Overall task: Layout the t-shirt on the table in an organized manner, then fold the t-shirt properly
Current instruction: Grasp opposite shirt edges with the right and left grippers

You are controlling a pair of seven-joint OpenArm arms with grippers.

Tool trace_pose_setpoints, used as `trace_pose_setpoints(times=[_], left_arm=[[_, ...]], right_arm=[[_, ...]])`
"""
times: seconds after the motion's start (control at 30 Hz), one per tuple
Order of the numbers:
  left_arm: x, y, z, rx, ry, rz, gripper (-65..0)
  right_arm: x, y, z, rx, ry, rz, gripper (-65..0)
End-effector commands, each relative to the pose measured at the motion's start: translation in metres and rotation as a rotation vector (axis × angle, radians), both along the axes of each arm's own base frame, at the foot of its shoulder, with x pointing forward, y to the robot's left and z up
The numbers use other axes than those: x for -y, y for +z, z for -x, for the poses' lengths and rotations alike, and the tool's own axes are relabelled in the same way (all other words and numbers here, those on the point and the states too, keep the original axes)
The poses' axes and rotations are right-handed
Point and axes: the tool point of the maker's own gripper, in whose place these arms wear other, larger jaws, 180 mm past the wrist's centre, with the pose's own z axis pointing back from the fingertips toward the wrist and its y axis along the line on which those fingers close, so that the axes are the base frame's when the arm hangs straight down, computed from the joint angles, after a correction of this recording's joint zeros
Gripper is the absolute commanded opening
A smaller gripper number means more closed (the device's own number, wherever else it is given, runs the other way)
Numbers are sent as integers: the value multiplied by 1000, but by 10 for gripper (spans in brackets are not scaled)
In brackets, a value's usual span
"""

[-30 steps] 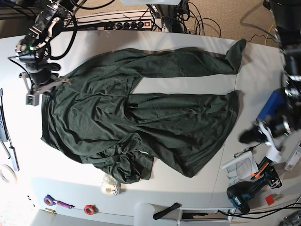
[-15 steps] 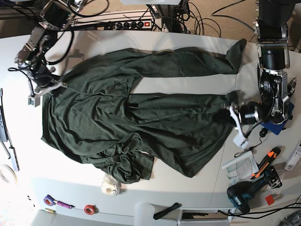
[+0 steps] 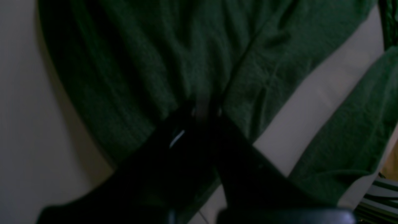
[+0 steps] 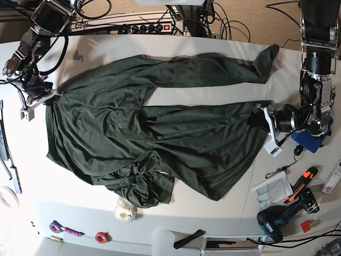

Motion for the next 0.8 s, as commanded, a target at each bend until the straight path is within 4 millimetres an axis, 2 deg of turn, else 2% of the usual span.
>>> trace_pose_setpoints(times=[0.0,0.13,0.23,0.43,0.57,0.63,0.77], left_arm=[[-18,-11,13,-50,-23,-87,-650],[-29,-13,21,-66,-13,-95,-650],[-33,-6,20,-58,0,-66,-650],[-12,33,2,27,40,136,-650],[-17,54,-12,88,96,208,-650],[-27,67,-23,130,134,226,-650],[-55,108,-47,241,220,282,-650]], right_arm=[[12,16,-5,34,5,42,-650],[27,18,7,-2,9,86,-650],[37,20,15,-24,11,114,-650],[38,19,18,-31,14,116,-650],[22,29,3,78,43,26,-650],[6,35,-5,133,102,-33,-650],[-13,46,-12,200,180,-102,-650]])
